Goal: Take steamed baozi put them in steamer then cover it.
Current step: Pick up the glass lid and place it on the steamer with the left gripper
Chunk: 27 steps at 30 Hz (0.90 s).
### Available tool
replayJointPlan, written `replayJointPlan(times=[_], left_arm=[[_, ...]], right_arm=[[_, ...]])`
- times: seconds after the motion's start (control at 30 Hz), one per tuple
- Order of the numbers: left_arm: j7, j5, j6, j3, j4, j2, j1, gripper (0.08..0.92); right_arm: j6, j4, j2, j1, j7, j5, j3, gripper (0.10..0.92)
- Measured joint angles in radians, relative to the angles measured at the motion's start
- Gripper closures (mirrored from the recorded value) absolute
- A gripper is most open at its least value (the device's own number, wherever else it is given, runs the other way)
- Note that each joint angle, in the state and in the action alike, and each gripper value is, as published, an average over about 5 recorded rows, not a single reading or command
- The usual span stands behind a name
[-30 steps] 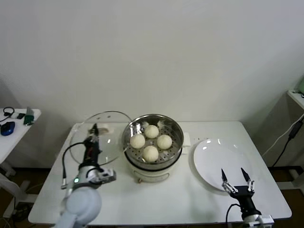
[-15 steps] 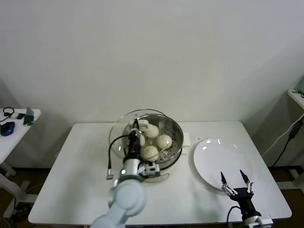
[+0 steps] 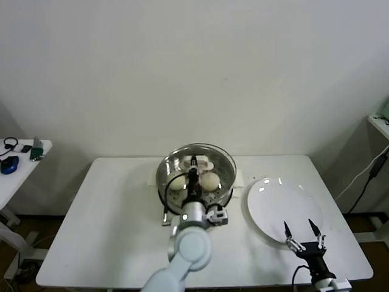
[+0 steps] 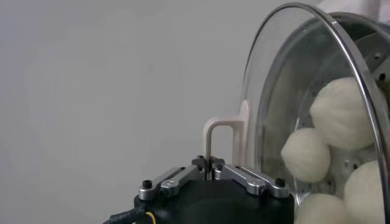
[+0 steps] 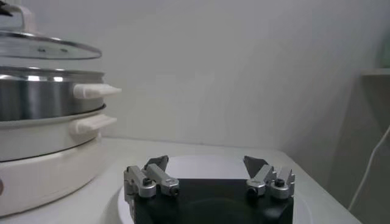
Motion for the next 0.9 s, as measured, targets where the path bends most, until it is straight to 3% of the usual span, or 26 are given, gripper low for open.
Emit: replayJointPlan(times=[0.9], left_arm=[[-0.045,0.035,0.006,-0.012,0.104,-0.037,0.0,0.869]], right_arm=[[0.007,-0.005,0.016,0.013,-0.004,-0.014,0.002,0.203]])
